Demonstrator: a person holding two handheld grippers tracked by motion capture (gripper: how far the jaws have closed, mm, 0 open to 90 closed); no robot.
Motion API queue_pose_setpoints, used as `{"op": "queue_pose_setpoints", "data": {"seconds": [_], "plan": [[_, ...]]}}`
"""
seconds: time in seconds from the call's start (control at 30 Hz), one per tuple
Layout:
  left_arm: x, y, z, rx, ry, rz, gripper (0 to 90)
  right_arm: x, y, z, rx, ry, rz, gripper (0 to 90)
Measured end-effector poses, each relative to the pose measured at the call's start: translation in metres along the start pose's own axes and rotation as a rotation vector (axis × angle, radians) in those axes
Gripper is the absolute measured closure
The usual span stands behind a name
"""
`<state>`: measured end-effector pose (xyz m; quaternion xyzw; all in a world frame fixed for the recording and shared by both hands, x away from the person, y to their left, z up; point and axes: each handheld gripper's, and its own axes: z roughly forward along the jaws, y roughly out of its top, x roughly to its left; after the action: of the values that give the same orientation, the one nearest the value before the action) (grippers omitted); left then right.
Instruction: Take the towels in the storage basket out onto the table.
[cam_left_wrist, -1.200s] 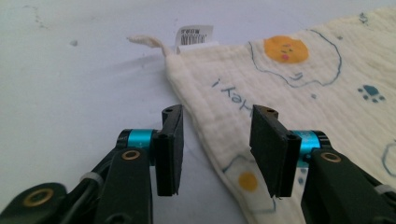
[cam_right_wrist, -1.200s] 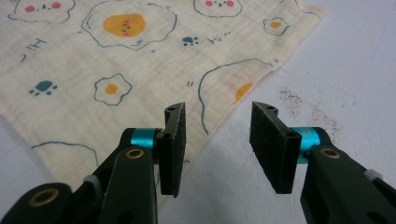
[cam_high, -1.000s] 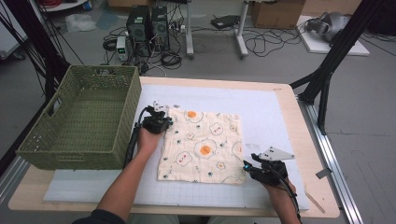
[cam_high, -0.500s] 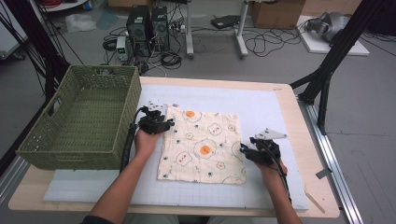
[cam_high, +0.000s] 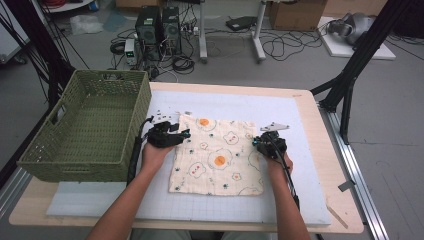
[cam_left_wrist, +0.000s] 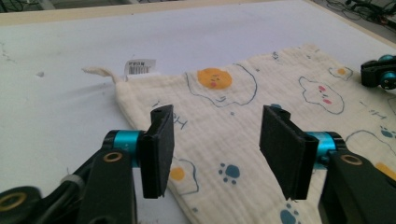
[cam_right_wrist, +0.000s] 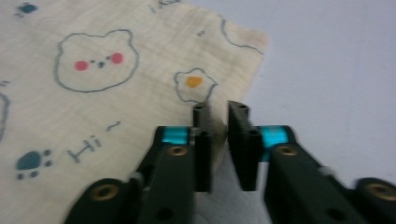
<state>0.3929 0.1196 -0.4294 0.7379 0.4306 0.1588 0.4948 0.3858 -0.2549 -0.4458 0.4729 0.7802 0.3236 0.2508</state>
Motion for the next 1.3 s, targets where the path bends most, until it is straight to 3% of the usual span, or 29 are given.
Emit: {"op": "queue_pose_setpoints", "data": {"seconds": [0.07, 0.13, 0.23, 0.3, 0.4, 0.47, 0.63, 0.7, 0.9, 1.0, 1.1, 1.3], "plan": [[-0.005, 0.000, -0.006, -0.032, -0.015, 0.003, 36.7, -0.001, 0.000, -0.006, -0.021, -0.026, -0.002, 66.2], [-0.012, -0.002, -0.013, -0.076, -0.020, 0.039, 32.2, -0.003, 0.001, -0.019, -0.069, -0.028, 0.002, 61.5], [-0.018, -0.007, -0.022, -0.106, -0.057, 0.054, 22.6, -0.006, 0.001, -0.044, -0.162, -0.001, 0.035, 51.3], [-0.018, -0.011, -0.029, -0.135, -0.092, 0.053, 18.3, -0.008, -0.002, -0.059, -0.199, 0.047, 0.046, 42.8], [-0.015, -0.018, -0.038, -0.153, -0.128, 0.056, 18.2, -0.010, -0.013, -0.076, -0.208, 0.072, 0.026, 36.2], [-0.016, -0.020, -0.043, -0.163, -0.129, 0.055, 18.1, -0.012, -0.025, -0.085, -0.200, 0.095, 0.025, 29.6], [-0.020, -0.027, -0.049, -0.170, -0.179, 0.088, 18.9, -0.016, -0.045, -0.097, -0.217, 0.143, 0.030, 18.6], [-0.020, -0.029, -0.050, -0.171, -0.178, 0.093, 19.1, -0.015, -0.051, -0.101, -0.231, 0.142, 0.022, 12.8], [-0.018, -0.033, -0.052, -0.186, -0.206, 0.102, 19.5, -0.012, -0.058, -0.106, -0.244, 0.132, 0.007, 11.7], [-0.019, -0.032, -0.053, -0.162, -0.173, 0.119, 19.3, -0.011, -0.059, -0.105, -0.237, 0.127, -0.006, 11.7], [-0.021, -0.032, -0.055, -0.132, -0.158, 0.102, 18.3, -0.012, -0.059, -0.108, -0.253, 0.125, 0.014, 11.5], [-0.023, -0.032, -0.057, -0.159, -0.165, 0.102, 18.0, -0.012, -0.059, -0.111, -0.263, 0.110, 0.009, 11.4]]}}
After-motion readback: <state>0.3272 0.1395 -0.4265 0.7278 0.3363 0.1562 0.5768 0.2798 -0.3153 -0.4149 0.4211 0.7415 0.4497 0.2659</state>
